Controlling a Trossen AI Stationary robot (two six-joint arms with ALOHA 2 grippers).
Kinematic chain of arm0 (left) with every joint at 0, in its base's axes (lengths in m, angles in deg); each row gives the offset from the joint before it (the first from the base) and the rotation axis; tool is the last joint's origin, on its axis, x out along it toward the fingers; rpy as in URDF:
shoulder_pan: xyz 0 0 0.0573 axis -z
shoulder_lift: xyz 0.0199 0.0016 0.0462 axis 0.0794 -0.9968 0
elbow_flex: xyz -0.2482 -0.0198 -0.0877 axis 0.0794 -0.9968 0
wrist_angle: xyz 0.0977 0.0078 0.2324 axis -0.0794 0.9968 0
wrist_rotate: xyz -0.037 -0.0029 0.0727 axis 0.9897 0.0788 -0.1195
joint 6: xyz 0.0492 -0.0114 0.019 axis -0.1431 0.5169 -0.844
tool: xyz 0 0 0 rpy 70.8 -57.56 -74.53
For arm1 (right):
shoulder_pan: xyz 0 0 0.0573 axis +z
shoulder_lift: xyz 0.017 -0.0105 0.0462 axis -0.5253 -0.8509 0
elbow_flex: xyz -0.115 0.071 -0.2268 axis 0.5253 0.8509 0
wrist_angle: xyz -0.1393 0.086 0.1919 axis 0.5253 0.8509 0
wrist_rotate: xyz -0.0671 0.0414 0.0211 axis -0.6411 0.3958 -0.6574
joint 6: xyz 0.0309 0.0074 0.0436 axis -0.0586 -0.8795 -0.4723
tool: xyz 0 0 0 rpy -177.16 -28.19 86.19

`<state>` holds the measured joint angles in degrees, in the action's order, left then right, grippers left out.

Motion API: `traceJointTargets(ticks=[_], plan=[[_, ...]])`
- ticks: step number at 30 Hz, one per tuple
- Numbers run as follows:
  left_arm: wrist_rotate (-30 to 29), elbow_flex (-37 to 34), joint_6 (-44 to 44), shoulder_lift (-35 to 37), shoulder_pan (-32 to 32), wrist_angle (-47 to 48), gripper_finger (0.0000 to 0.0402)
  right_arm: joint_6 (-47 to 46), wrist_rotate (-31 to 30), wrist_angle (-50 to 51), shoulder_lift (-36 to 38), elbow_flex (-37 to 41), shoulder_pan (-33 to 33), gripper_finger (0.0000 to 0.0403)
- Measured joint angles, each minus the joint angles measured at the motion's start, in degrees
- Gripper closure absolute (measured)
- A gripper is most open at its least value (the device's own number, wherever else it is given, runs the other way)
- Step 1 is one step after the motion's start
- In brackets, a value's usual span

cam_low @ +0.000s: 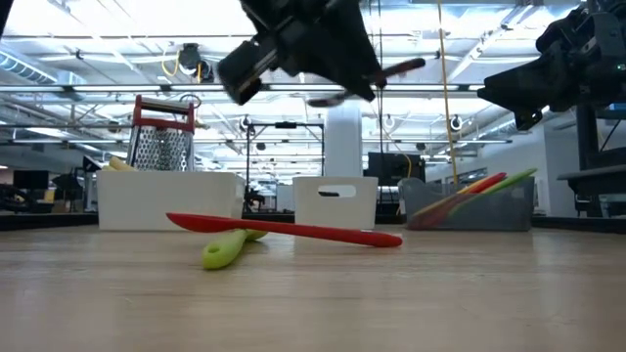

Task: Pick & Place Kitchen Items
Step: Put the brown serving spoon into the right white bin

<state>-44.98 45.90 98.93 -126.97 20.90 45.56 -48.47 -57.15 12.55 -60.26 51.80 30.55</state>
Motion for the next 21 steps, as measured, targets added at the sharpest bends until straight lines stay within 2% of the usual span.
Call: traceJointTargets(ticks=[5,9,15,21], plan=[[-0.7,0.0,-5.4,3.5,-3.3,-1.3,0.0382,0.0,0.0,0.0,0.0,0.0,0.0,0.0289],[1.8,0.1,-10.6,5.6,-7.6,-3.9,0.0379,0.0,0.0,0.0,0.0,0.0,0.0,0.0289],[11.0,0.1,-17.3,6.5,-15.4,-9.2,0.0378,0.0,0.0,0.0,0.0,0.0,0.0,0.0289],[21.7,0.1,-19.3,6.4,-23.6,-8.5,0.0377,0.0,0.0,0.0,0.0,0.0,0.0,0.0289]])
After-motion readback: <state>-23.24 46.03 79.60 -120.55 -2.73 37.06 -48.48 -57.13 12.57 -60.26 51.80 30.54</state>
